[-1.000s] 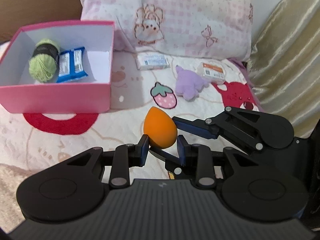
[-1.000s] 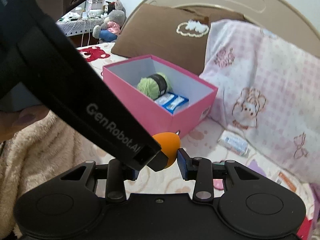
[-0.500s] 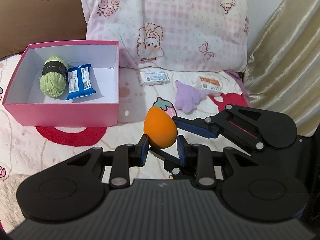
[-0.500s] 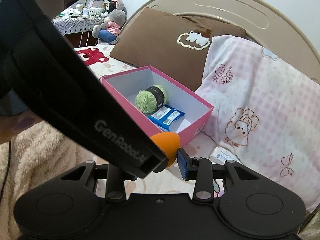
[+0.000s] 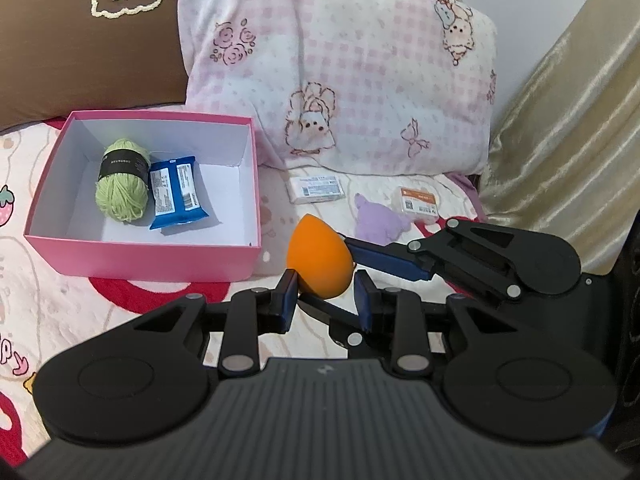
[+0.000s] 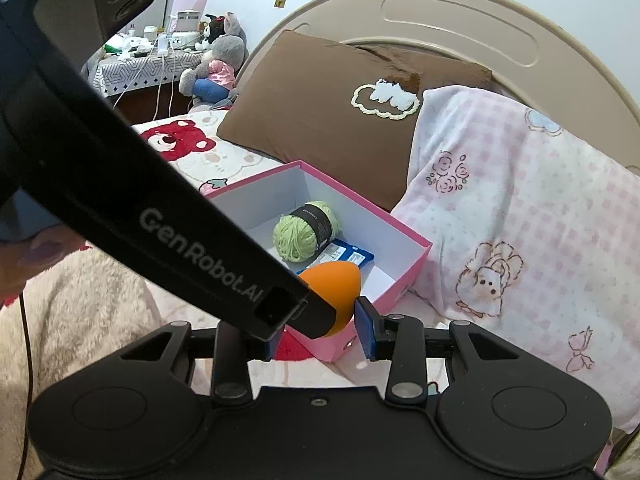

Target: Organize objects

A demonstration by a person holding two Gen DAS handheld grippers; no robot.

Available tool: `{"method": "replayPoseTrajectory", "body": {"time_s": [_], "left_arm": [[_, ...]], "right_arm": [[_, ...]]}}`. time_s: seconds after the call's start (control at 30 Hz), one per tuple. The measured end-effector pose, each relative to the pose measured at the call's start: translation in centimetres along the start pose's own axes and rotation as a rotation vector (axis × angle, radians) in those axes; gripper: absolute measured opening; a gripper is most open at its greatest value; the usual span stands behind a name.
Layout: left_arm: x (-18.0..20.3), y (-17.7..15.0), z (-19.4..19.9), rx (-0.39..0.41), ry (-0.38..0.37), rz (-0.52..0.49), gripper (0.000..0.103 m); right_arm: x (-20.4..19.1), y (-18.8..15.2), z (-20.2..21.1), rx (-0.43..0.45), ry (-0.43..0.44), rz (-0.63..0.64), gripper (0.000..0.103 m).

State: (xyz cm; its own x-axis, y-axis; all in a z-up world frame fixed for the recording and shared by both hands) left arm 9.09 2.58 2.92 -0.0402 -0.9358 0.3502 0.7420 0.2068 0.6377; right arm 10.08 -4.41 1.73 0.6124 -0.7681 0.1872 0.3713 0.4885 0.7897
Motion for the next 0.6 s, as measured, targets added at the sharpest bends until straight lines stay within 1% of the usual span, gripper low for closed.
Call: {"method": "replayPoseTrajectory", "body": {"time_s": [0.23,0.33,0.47,0.6], "left_arm": [[-1.5,1.4,-0.4,0.014,-0.01,0.018,0.029],[-2.4,2.4,-0.8,0.018,-0.007,0.023,0.029],[-3.8,3.8,-1.5,0.002,0.014,0.024,0.029],[-6.0,5.3,-2.6,0.006,0.03,0.066,0.029]], "right_arm": [[0.1,1.1,-1.3,-0.005,0.002,0.004,0.042],[0.6,2.0,-2.3,-0.003,0.003,-0.013,0.042],[0.8,3.1,-4.2,-0.007,0.011,-0.018,0.042],[1.2,4.3,-6.8,-0.012,0.026,-0.028,0.042]]}}
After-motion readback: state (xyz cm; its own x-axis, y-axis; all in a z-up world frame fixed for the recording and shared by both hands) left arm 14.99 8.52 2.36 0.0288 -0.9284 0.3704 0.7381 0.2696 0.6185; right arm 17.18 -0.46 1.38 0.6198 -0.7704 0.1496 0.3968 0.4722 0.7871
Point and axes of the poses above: each gripper's, at about its wrist camera, not at the fingertips, and z roughly against the way its jaws point, x to its right, y to its top, the point moved 7 cm from there along -z, roughly the way its jaws point, and after that the axes turned 3 degrees about x, right-handed, at the moved point
